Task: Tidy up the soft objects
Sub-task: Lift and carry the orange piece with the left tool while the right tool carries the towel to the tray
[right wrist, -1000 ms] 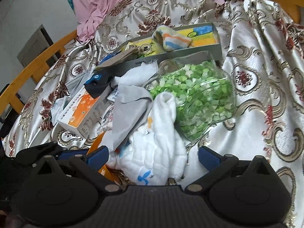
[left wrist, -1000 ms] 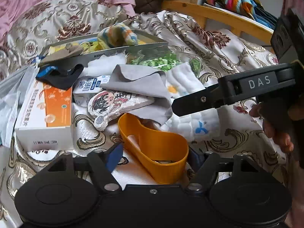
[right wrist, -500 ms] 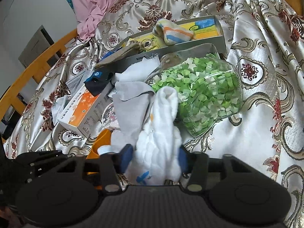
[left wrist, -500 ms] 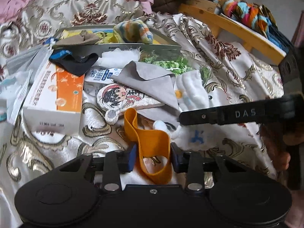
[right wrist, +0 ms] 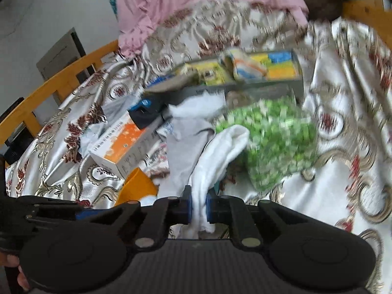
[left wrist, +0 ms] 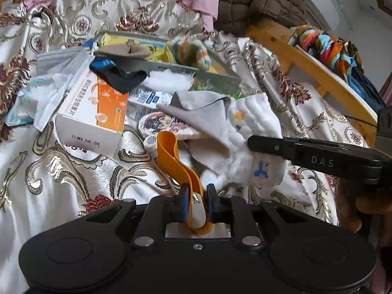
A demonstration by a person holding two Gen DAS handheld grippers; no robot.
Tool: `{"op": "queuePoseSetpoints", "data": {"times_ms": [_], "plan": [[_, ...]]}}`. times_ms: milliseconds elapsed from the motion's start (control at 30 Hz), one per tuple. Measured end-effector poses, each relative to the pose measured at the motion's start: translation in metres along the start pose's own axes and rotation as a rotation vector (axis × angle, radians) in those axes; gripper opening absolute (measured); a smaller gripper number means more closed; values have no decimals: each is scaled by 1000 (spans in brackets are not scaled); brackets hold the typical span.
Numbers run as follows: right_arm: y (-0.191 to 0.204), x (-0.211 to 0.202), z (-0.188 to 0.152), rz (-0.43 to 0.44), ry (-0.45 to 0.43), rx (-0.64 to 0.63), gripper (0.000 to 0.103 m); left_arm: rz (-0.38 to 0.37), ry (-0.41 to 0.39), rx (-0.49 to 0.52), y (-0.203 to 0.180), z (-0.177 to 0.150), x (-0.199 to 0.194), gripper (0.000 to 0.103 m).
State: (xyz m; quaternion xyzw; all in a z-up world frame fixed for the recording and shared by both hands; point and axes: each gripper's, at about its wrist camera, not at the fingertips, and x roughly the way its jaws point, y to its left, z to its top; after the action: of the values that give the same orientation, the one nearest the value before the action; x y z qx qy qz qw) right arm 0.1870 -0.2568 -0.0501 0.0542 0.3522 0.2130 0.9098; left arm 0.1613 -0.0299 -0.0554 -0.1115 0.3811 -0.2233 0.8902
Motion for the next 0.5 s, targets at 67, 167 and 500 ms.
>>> {"op": "queuePoseSetpoints", "data": {"times_ms": [67, 167, 500], "plan": [[7, -10, 0, -21, -47, -38, 11, -15, -22, -2, -2, -2, -7, 14], [16, -25, 0, -46, -123, -87, 10, -32, -74, 13, -8, -4, -18, 13], [33, -57, 0, -101, -325, -200, 10, -60, -245, 134, -28, 3, -43, 13]]}}
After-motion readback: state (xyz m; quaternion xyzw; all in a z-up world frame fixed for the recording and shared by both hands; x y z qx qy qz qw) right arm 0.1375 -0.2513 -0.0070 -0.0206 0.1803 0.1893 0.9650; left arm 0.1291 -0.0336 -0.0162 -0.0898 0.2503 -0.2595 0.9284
